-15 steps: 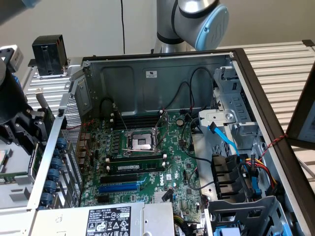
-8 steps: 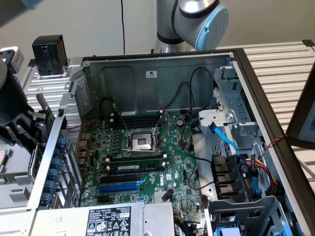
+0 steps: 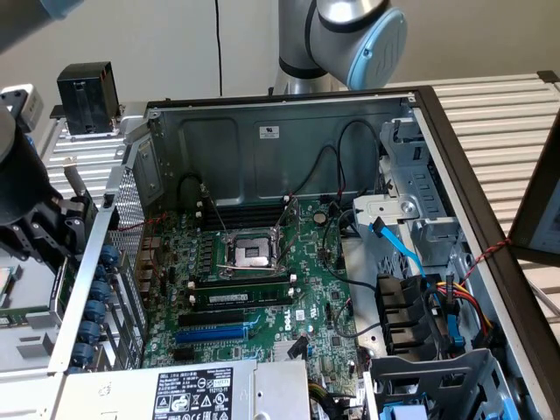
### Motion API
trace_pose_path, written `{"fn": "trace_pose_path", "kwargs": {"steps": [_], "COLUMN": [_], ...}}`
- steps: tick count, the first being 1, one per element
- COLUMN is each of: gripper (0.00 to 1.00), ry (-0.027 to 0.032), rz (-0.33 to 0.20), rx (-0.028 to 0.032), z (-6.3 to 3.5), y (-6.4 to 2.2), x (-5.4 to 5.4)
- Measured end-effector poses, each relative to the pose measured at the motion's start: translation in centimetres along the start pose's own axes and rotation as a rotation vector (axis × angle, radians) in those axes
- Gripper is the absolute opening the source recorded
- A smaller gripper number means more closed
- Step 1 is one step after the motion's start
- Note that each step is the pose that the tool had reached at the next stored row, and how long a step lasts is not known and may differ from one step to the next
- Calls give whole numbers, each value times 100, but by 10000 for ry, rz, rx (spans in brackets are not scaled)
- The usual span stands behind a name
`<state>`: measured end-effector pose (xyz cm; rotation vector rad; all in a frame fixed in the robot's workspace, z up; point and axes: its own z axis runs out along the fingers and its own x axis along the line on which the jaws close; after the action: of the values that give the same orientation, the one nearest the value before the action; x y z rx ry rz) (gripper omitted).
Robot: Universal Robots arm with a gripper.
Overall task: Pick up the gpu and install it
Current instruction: 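Pick up the gpu and move the gpu toward the slot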
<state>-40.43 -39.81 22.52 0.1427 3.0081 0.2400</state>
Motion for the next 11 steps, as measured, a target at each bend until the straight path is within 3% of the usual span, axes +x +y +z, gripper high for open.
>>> {"fn": "trace_pose_path", "kwargs": {"steps": [5,7,8,11], "gripper": [41,41,41,41], "ry": [0,14,29,63], "rz": [-1,6,14,16], "rx": [-5,-37,-75,-287], "z": [4,2,0,-1], "y": [-12,-27,-36,-47], "x": [-3,-7,-10,-17]}}
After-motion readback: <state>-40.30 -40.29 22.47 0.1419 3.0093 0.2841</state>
